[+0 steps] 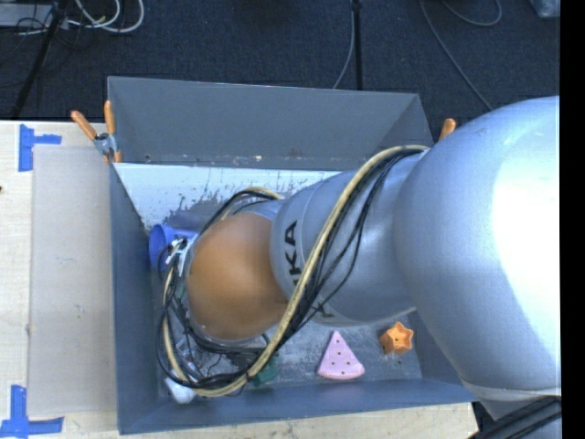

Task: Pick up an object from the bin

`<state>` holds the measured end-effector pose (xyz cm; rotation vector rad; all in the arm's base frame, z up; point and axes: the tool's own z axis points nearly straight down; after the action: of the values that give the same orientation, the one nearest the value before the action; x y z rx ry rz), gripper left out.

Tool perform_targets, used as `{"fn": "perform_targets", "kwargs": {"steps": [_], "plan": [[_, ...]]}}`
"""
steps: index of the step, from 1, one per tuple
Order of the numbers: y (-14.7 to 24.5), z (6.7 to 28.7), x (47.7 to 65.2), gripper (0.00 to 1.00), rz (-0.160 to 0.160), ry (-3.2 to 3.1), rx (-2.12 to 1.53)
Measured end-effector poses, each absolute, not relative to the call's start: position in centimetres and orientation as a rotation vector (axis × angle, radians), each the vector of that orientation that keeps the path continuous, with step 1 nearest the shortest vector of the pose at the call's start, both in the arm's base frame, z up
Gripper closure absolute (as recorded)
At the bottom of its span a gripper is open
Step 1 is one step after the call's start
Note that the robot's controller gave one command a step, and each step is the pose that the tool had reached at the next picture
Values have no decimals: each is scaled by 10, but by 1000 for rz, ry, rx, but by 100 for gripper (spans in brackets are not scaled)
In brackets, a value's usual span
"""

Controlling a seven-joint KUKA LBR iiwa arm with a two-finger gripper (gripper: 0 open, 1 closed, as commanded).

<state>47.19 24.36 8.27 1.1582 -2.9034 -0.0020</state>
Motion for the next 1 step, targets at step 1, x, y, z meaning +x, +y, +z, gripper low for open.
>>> {"fn": "perform_targets", "kwargs": {"steps": [1], "plan": [[244, 105, 472, 100, -2, -2903, 1158]]}}
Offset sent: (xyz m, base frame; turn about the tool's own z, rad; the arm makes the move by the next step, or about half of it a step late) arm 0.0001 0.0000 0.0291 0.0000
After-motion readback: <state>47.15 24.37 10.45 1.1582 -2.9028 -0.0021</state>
